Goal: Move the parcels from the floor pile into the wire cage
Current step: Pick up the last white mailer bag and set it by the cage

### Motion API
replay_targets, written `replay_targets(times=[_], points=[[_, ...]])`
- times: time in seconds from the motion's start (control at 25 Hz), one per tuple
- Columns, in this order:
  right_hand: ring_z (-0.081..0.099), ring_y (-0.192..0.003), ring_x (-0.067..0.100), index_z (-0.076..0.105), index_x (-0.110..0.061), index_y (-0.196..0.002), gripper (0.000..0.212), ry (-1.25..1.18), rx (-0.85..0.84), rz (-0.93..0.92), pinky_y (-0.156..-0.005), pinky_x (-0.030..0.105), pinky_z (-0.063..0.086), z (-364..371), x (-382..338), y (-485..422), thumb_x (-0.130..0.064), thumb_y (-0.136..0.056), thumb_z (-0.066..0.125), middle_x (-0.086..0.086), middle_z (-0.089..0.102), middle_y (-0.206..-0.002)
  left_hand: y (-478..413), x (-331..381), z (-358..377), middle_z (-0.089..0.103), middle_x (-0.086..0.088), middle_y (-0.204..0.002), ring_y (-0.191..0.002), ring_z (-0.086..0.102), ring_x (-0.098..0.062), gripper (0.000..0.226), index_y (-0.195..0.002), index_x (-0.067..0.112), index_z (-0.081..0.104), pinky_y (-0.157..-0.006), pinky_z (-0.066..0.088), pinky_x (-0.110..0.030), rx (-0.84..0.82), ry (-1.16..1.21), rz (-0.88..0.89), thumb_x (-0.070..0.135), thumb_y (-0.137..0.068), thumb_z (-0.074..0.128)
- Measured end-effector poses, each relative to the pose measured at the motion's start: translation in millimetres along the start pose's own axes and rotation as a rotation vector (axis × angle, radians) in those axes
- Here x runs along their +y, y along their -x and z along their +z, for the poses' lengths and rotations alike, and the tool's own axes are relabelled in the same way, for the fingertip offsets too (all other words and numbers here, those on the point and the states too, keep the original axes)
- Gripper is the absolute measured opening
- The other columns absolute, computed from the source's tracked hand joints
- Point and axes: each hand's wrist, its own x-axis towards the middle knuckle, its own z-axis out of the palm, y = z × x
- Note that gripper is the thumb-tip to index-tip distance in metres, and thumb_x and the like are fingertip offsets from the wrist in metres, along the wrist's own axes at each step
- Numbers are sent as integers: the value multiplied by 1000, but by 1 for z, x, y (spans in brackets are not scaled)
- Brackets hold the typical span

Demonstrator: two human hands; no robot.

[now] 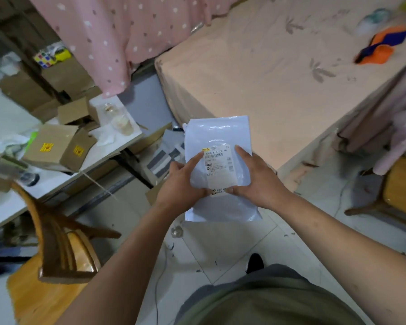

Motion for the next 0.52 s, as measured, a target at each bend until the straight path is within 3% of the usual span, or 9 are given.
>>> replay_targets(times=[0.12, 0.28, 0.52], points=[[31, -147, 20, 11, -38, -162, 119, -6, 49, 40, -113, 30, 32, -40, 23, 0, -44, -72, 89, 1, 24, -164, -23, 41, 13, 37, -1, -120, -101, 54, -20, 101, -152, 57, 26, -97, 52, -39, -16, -10, 80, 37, -73, 86], [34, -145, 22, 12, -35, -162, 119, -38, 160, 152, -111, 28, 32, -80, 52, 14, -42, -72, 89, 4, 26, -163, -53, 90, 33, 38, -3, -117, -95, 56, -21, 100, -151, 56, 28, -96, 52, -39, -75, -21, 230, 34, -73, 87], [36, -144, 23, 15, -35, -162, 120, -139, 440, 392, -113, 30, 35, -97, 75, 71, -38, -70, 91, 6, 32, -158, -80, 153, 61, 36, 0, -116, -95, 56, -17, 100, -152, 56, 27, -100, 50, -41, -297, -97, 524, 36, -74, 87]])
